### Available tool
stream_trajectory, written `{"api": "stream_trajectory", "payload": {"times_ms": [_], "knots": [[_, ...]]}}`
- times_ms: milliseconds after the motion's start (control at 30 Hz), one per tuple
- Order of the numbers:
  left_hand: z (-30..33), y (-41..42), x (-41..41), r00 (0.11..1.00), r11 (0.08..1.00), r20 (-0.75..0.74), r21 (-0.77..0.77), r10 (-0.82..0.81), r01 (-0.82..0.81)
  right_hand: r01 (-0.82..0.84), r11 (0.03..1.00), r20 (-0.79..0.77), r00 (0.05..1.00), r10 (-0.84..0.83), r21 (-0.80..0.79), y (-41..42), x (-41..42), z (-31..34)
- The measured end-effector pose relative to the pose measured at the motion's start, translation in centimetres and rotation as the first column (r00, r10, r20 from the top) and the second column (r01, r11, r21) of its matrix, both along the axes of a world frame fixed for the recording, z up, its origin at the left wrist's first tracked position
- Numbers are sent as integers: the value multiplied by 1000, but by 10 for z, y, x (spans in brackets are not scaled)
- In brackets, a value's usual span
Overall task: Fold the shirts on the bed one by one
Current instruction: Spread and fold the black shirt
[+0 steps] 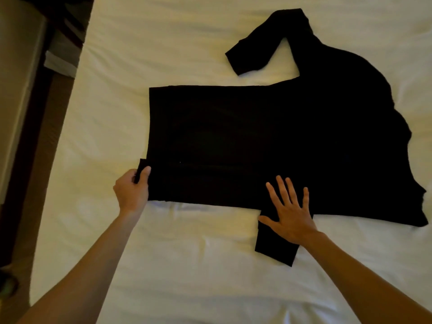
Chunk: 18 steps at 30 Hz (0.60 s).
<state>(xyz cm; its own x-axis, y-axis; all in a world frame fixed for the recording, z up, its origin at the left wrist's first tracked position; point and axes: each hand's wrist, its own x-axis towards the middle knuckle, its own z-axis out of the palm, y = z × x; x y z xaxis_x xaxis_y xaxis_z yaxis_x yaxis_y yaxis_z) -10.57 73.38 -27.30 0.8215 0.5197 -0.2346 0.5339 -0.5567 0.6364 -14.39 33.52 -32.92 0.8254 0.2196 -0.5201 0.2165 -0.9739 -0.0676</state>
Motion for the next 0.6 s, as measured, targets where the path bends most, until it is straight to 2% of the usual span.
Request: {"api": "stream_trajectory", "payload": {"times_ms": [33,100,167,233,267,333,367,400,467,500,533,567,600], "knots": [[-1,2,0,1000,999,10,32,-23,23,3,1000,9,1000,-3,13,0,0,0],[-5,1,-2,998,998,-60,66,-16,20,8,999,2,1000,-8,36,1,-1,1],[-10,-10,1,980,984,-120,102,159,-147,10,999,-11,1000,-9,40,2,1,0],[-9,-38,5,936,916,-123,281,329,-285,11,999,-30,999,-9,48,2,2,-2],[-7,-60,4,954,896,-61,365,294,-252,11,998,-33,999,-9,59,0,2,-3],[-6,-116,-5,997,927,67,375,-27,0,17,993,-38,999,-12,115,-4,3,-1],[-9,-147,-12,969,924,76,328,-235,199,33,983,-46,999,-25,182,-6,4,1],[-13,-176,-20,892,861,44,286,-450,421,62,959,-55,997,-49,278,-10,5,4],[-25,-211,-29,621,579,-68,292,-781,761,162,852,-80,987,-141,498,-19,7,11],[-32,-211,-29,514,449,-147,326,-845,832,202,798,-86,979,-186,568,-27,7,15],[-40,-202,-28,492,400,-232,352,-839,846,217,768,-67,973,-223,603,-37,5,18],[-48,-187,-28,549,434,-318,365,-773,824,204,764,-7,967,-253,612,-49,3,20],[-54,-170,-27,652,526,-388,388,-651,757,172,781,89,956,-279,600,-62,0,21]]}}
